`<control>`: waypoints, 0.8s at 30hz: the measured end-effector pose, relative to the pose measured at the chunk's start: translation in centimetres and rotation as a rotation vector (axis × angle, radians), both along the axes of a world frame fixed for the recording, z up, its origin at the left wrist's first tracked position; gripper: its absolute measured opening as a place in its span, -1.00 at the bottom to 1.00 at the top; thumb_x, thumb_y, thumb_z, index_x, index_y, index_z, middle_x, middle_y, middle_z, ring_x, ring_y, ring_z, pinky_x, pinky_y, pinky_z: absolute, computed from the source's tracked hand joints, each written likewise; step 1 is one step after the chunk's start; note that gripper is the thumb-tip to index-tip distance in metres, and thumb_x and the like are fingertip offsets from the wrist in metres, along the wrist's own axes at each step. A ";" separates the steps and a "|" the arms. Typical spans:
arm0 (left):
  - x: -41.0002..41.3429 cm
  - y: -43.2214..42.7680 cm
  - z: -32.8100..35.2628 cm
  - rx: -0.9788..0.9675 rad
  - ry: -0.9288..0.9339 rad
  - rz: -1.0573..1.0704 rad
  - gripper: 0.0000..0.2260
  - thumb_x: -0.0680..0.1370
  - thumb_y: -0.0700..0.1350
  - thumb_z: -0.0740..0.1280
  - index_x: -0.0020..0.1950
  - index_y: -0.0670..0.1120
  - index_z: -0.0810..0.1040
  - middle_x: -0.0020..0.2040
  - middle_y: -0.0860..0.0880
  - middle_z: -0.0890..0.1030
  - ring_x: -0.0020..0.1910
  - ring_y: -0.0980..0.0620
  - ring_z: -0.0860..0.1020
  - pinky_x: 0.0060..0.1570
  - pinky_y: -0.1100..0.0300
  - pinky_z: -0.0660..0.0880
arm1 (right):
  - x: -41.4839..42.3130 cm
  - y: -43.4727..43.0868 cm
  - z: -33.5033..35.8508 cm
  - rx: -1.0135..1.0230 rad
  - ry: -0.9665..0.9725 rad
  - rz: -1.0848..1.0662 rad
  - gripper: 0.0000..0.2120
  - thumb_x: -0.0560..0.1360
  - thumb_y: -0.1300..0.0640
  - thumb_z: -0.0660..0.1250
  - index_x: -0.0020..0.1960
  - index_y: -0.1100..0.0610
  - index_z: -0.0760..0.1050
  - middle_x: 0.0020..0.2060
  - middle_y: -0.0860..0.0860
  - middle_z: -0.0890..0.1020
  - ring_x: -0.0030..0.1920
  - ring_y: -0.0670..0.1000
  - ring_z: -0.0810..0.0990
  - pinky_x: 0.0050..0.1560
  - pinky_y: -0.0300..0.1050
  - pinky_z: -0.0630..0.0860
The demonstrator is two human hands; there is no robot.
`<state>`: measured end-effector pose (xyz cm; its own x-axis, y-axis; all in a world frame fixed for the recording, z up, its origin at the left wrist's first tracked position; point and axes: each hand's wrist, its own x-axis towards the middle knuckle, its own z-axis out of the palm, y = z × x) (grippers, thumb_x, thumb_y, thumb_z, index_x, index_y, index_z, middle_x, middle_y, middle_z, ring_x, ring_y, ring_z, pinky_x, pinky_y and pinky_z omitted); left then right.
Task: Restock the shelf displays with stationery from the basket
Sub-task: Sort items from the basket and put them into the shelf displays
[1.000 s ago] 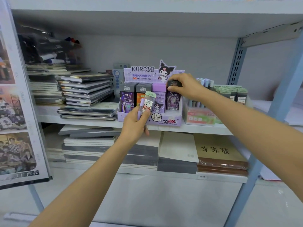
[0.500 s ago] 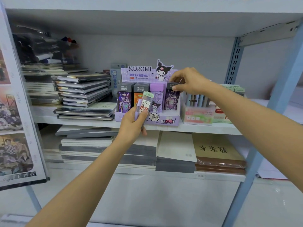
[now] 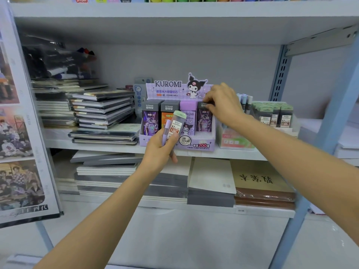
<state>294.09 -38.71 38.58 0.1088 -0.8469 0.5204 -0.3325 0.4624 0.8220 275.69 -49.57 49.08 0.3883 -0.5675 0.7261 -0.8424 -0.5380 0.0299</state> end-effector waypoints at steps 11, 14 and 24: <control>-3.2 1.1 1.5 -0.119 0.016 -0.058 -0.83 0.62 0.00 0.28 0.03 -0.08 0.56 -0.31 -0.05 0.56 -0.42 0.01 0.54 -0.31 0.12 0.51 | -0.3 7.2 -2.2 0.647 -0.460 0.663 -0.81 0.55 0.14 0.34 0.12 0.19 0.54 -0.15 0.01 0.67 -0.24 -0.11 0.63 -0.18 -0.25 0.59; -4.7 1.1 1.6 -0.057 0.034 -0.074 -0.82 0.63 0.06 0.24 0.05 -0.03 0.52 -0.20 -0.02 0.57 -0.37 0.11 0.53 -0.33 0.26 0.50 | -2.4 7.7 -2.4 0.636 -0.458 0.673 -0.87 0.59 0.20 0.27 0.07 0.25 0.52 -0.16 0.06 0.63 -0.23 -0.11 0.58 -0.21 -0.25 0.55; -12.1 0.3 3.3 0.041 0.157 -0.276 -0.76 0.68 -0.03 0.10 -0.10 -0.06 0.47 -0.43 0.04 0.45 -0.47 0.09 0.40 -0.58 0.34 0.25 | -16.1 6.2 1.4 0.386 -0.624 0.430 -0.91 0.62 0.16 0.21 -0.01 0.07 0.48 -0.11 0.05 0.58 -0.12 -0.07 0.60 -0.23 -0.24 0.58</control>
